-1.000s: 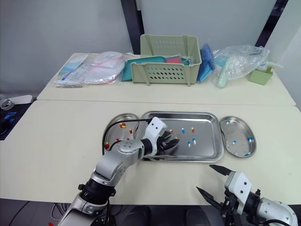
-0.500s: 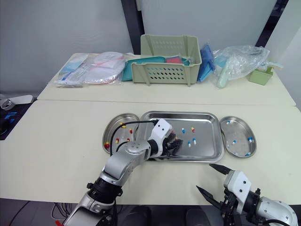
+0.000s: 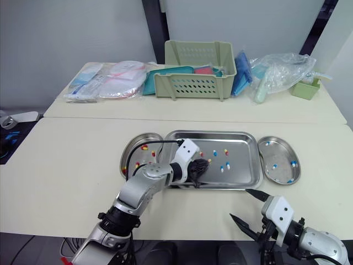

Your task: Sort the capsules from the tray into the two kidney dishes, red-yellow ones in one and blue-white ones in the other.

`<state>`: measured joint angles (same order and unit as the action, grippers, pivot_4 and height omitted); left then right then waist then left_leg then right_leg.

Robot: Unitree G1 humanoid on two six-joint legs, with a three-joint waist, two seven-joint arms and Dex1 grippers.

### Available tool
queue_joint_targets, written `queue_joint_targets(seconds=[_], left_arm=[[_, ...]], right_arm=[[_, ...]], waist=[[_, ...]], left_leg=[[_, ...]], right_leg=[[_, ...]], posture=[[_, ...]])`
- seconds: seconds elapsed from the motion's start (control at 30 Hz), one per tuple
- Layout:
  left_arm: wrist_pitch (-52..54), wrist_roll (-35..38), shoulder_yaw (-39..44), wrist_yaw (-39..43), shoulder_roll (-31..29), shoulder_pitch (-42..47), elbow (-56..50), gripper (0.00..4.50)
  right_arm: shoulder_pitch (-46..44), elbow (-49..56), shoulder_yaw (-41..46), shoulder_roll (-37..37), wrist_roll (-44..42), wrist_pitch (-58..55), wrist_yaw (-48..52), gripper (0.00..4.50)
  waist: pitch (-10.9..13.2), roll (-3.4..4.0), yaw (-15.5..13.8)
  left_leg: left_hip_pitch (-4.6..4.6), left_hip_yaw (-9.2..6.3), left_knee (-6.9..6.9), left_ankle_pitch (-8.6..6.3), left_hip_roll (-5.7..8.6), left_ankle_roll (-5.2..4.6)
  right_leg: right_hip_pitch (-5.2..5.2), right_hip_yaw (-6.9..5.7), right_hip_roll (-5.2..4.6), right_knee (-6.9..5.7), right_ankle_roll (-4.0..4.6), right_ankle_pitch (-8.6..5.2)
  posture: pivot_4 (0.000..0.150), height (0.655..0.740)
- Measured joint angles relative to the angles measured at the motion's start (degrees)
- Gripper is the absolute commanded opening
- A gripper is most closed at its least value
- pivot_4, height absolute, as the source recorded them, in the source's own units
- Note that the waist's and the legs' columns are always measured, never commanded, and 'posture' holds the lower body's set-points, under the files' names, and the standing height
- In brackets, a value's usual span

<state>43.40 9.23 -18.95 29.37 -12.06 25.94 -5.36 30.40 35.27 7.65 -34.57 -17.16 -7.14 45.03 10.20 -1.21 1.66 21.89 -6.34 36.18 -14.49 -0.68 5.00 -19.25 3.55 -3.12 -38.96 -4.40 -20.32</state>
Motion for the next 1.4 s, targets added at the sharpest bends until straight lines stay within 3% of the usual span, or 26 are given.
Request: queue_joint_targets(seconds=[0.23,0.53,0.77,0.87,1.13,1.4], left_arm=[[0.41,2.56,2.72,3.08,-4.57,-0.98,-7.78,0.05],[9.54,11.76,16.85,11.18,-23.95,-4.95,-21.40,0.05],[11.78,14.63,26.28,13.22,-33.94,-13.41,-23.62,0.05],[11.76,14.79,28.53,13.71,-36.66,-16.32,-23.52,0.05],[10.79,14.79,29.71,11.71,-36.34,-17.11,-22.60,0.05],[9.50,16.24,31.02,10.69,-34.86,-15.68,-20.02,2.25]], right_arm=[[-0.21,0.10,-0.06,-0.03,0.03,-0.03,-0.08,4.50],[-3.57,0.11,-0.62,-2.45,0.19,2.35,3.21,4.50],[-8.67,-0.83,-2.21,-2.84,-1.45,2.71,4.95,4.50],[-11.09,-1.75,-3.05,-3.04,-1.99,2.66,5.81,4.50],[-15.07,-3.04,-5.83,-3.05,-2.00,2.16,6.26,4.50],[-15.90,-3.25,-6.57,-3.05,-2.00,1.60,6.13,4.50]], waist=[[0.01,-0.01,0.06],[0.02,0.03,0.09],[0.04,0.01,0.19],[0.05,-0.01,0.15],[0.07,-0.05,0.04],[0.09,-0.07,0.05]], left_leg=[[0.01,0.00,-0.01,0.00,-0.01,0.00],[-0.01,-0.02,-0.04,0.00,-0.03,0.00],[-0.02,-0.02,-0.05,0.00,-0.06,0.00],[-0.01,-0.01,-0.05,0.00,-0.05,0.00],[0.00,-0.02,-0.05,-0.01,-0.05,-0.01],[0.00,-0.02,-0.05,0.00,-0.05,-0.01]], right_leg=[[-0.01,0.00,0.00,0.00,0.00,0.00],[-0.02,-0.01,0.01,0.00,0.00,0.00],[-0.04,-0.01,0.02,-0.01,0.00,0.00],[-0.04,-0.01,0.01,-0.01,0.00,0.00],[-0.06,-0.02,0.01,-0.01,0.00,0.00],[-0.06,-0.03,0.01,-0.02,0.01,0.00]], posture=[[0.150,0.7400],[0.150,0.7400],[0.150,0.7400],[0.150,0.7400],[0.150,0.7400],[0.150,0.7400]])
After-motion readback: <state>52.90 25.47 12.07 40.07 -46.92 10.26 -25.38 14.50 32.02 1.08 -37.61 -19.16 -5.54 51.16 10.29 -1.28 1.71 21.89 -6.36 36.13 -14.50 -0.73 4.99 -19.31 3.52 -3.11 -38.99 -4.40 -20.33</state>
